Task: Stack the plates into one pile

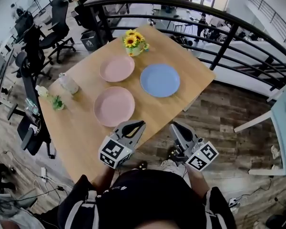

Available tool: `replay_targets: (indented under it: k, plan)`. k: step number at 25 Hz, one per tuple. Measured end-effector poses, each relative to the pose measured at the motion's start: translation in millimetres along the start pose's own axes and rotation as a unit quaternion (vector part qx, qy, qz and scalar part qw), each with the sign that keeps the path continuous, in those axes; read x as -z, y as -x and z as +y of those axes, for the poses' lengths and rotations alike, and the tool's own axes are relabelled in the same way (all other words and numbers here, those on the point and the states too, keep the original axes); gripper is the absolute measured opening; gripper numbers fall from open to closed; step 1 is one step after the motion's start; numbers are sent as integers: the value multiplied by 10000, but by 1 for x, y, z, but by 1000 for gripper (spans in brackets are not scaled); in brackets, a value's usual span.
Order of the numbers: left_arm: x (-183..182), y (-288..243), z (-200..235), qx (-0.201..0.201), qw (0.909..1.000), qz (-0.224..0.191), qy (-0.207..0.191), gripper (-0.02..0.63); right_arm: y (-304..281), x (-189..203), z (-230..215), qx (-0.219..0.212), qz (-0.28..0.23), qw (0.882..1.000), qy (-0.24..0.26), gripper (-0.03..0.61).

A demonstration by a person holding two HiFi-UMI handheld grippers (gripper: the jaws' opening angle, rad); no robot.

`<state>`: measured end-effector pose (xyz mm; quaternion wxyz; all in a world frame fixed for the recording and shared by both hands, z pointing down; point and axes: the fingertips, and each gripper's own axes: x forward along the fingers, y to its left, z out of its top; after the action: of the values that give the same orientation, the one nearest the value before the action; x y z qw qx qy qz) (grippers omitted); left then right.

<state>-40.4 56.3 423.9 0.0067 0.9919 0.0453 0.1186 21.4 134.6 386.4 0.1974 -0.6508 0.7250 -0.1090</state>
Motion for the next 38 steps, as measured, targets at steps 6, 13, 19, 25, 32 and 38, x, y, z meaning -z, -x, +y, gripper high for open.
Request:
replay_targets:
  k: [6,13,19,25,32,38]
  plan:
    - [-9,-27,22,-639,9977,4,243,21,-20,-20,-39,-504,196,9985,-29,0]
    - [-29,-78,25,-1119,9934,-73,251,21,-20,-43,-94,-908,365,9951,-126,0]
    - [-36,-100,22,-1543,9864,-42,559,21,-17,-55,-123,-1117,586,9916,-283,0]
    - [-28,-102,26,-1953,9779,-12,747,21,-31,-40,-137,-1404,916,9848,-462,6]
    - [-3,-57,68,-2696,9564,88,1118,23,-75,-17,-124,-1785,1298,9739,-535,14]
    - [0,-17,124,-3251,9358,-180,1350,25,-120,-8,-118,-1751,1431,9732,-422,18]
